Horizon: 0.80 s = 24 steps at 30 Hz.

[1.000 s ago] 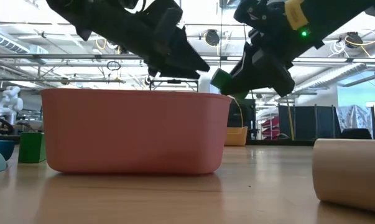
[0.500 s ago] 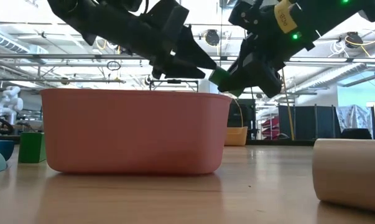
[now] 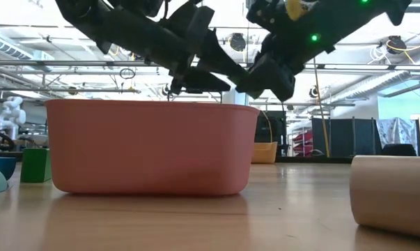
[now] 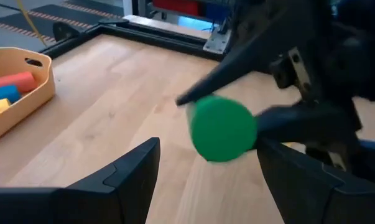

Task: Sort blocks by size
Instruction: Put the green cylindrical block into the yellow bin

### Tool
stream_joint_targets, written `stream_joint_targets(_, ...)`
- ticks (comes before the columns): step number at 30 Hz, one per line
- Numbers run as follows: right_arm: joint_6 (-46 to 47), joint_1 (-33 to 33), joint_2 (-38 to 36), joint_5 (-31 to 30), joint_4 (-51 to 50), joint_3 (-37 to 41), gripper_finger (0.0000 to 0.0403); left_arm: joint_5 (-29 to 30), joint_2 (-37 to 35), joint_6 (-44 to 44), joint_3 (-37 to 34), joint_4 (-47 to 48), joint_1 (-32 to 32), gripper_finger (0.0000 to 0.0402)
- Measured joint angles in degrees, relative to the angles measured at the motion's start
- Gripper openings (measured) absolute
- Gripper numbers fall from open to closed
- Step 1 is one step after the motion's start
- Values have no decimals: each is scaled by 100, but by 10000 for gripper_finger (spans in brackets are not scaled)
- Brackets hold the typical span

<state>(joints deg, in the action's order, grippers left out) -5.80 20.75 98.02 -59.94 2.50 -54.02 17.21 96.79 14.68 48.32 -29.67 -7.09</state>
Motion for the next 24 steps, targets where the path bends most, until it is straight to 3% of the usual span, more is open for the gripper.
stream_joint_targets(17,-291,-49,11,19,160,15,108,117,51,145,4,-272,180,272)
stream_joint_targets(24,-568,-67,13,40,374,20,108,-258,239,157,110,-345,328,268)
